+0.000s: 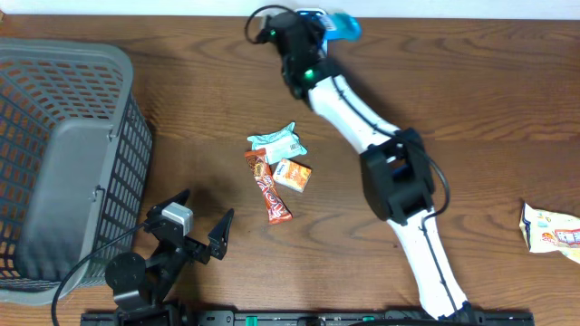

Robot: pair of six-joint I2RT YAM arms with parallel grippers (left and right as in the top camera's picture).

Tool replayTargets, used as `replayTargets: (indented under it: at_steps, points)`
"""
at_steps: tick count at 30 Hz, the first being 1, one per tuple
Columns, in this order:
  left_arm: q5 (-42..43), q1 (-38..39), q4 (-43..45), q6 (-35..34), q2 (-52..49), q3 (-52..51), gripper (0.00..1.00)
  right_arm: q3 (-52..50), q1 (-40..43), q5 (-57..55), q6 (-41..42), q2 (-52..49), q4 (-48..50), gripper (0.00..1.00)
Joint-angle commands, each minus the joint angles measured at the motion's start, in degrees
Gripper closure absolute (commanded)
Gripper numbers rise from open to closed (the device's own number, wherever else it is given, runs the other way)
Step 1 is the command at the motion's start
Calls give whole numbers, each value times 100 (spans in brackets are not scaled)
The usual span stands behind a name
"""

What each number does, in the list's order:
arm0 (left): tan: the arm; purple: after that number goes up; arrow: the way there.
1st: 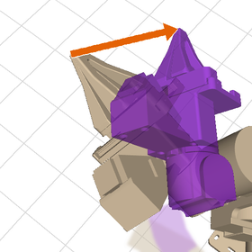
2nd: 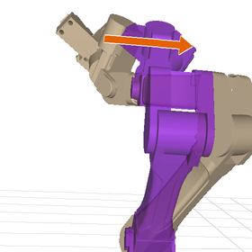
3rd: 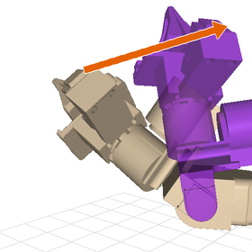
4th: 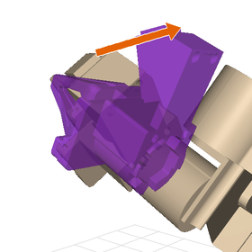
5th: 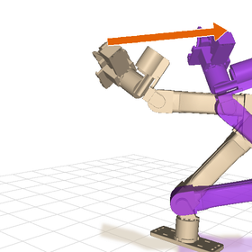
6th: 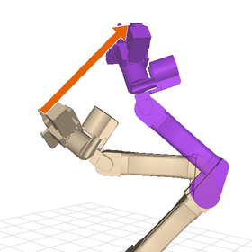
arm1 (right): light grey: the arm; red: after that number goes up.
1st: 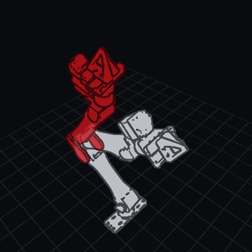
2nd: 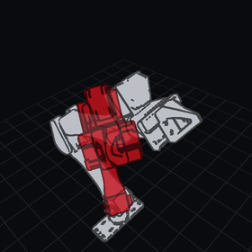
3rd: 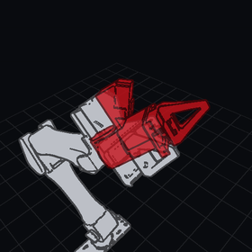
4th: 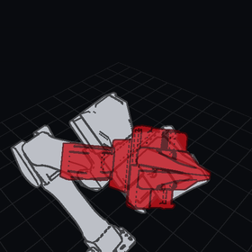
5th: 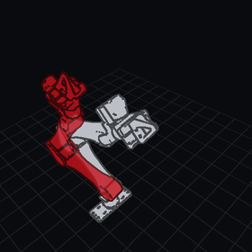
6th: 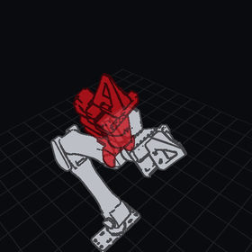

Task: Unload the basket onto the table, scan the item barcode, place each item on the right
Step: 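Carry the bottle right and set it at the table's right edge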

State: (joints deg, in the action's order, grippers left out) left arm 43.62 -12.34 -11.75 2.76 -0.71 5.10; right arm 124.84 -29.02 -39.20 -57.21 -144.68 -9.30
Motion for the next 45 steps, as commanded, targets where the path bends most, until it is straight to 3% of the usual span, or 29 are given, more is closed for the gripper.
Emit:
replayTargets:
  at_steps: [1, 12, 27, 28, 31, 35, 41, 45]
  points:
    - [76, -9, -129, -31, 9, -94, 2, 212, 573, -737, 514, 610, -337, 77]
    - [76, -9, -129, -31, 9, -94, 2, 131, 2660, -649, 2256, 612, -2664, 79]
    - [76, -9, -129, -31, 0, -94, 2, -793, 4793, 109, 2994, 612, -3080, 73]
    - [76, -9, -129, -28, 0, -94, 2, -887, 4903, 188, 3121, 612, -3080, 71]
    - [76, -9, -129, -31, 0, -94, 2, -1080, 5176, 361, 3541, 612, -3099, 48]
    - [76, -9, -129, -31, 0, -94, 2, -1117, 5401, 688, 4109, 614, -3287, 4]
    - [76, -9, -129, -31, 0, -94, 2, -1115, 5429, 885, 4684, 697, -3379, 1]
    - [76, -9, -129, -31, 0, -94, 2, -1115, 5241, 1792, 4758, 1054, -3390, 1]
